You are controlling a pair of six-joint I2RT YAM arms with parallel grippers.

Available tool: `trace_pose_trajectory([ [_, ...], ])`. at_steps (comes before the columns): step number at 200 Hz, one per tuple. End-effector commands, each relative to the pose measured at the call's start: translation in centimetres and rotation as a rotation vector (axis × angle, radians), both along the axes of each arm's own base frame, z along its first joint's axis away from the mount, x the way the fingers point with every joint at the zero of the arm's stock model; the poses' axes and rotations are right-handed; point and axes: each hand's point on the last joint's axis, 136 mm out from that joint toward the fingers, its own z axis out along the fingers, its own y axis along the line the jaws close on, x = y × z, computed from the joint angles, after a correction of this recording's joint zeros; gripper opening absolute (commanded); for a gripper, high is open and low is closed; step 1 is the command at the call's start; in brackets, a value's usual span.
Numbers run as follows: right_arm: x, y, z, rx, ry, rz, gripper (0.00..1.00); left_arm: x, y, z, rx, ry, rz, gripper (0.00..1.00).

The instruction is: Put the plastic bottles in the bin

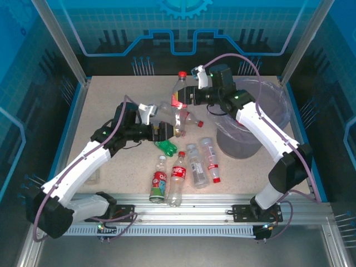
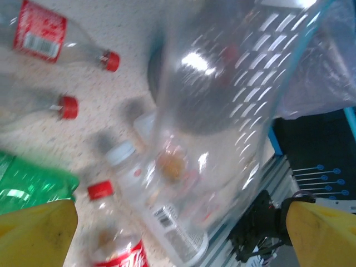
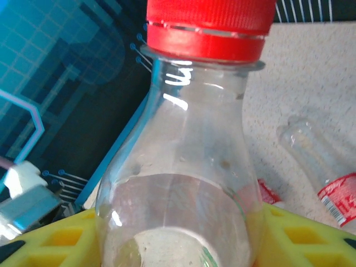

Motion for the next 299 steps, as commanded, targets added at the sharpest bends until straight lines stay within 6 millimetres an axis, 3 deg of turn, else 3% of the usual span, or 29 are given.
trace_pose_trajectory([
  [1, 0.7, -0.9, 3.2, -0.021, -0.096, -0.015, 0.56, -3.4, 3.6, -3.6, 0.170, 0.161, 0.062, 0.97],
  [35, 1.2, -5.3, 6.5, -0.097, -0.178, -0.141, 0.54, -6.6, 5.6, -7.0, 0.251, 0.351, 0.116, 0.92],
  [84, -0.1, -15.3, 10.9, -0.235, -0.269, -0.372, 0.53, -10.3, 6.5, -12.8, 0.321, 0.579, 0.156, 0.88],
  [114, -1.0, -21.5, 11.0, -0.332, -0.254, -0.524, 0.53, -11.3, 6.7, -14.7, 0.351, 0.623, 0.171, 0.88],
  [149, -0.9, -26.1, 8.1, -0.468, -0.173, -0.625, 0.53, -12.9, 6.4, -17.0, 0.363, 0.682, 0.159, 0.89],
  [169, -0.4, -26.9, 6.3, -0.480, -0.133, -0.632, 0.53, -12.9, 5.5, -17.5, 0.347, 0.684, 0.153, 0.89],
  [209, 0.8, -26.0, 2.4, -0.463, -0.055, -0.580, 0.53, -13.6, 4.8, -18.9, 0.392, 0.709, 0.122, 0.89],
  [299, 0.3, -24.9, -7.3, -0.479, 0.128, -0.502, 0.53, -13.8, 4.5, -20.7, 0.462, 0.727, 0.103, 0.74],
])
